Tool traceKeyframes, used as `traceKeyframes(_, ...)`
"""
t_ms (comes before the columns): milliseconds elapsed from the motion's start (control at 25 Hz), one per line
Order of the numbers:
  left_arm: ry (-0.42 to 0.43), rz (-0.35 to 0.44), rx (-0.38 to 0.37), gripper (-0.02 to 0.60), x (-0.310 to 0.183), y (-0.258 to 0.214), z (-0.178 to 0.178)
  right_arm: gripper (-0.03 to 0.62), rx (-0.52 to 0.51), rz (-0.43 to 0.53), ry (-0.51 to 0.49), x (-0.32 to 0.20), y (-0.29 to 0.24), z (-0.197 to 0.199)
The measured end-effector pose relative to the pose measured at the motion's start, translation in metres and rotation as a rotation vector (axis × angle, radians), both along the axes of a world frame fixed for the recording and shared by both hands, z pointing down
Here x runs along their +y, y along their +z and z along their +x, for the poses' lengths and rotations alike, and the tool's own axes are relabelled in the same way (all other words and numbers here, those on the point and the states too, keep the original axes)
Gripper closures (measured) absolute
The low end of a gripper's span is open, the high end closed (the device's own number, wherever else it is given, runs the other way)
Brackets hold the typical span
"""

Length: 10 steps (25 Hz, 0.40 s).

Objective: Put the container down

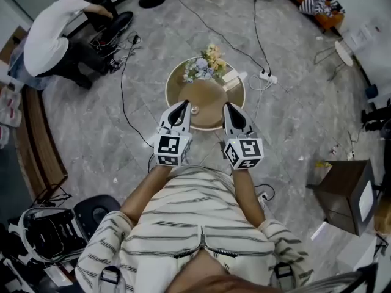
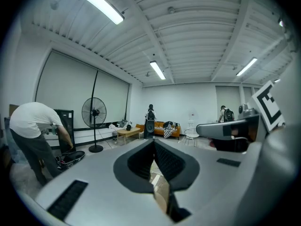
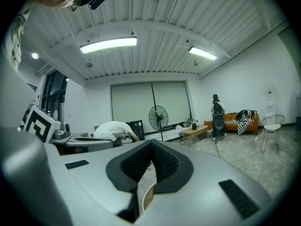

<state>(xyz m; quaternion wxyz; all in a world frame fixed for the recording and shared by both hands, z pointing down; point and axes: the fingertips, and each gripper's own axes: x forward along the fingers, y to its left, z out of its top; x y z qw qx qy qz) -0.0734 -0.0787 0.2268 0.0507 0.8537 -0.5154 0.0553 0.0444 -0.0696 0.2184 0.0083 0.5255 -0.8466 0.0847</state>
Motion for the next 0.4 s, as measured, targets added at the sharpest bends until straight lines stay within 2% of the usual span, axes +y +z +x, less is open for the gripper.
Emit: traceKeyframes(400, 0.01, 0.004, 0.015, 0.583, -0.0006, 0.0001, 0.0021, 0.586, 0.01, 0.016, -0.014, -0.0035, -0.0036, -0.004)
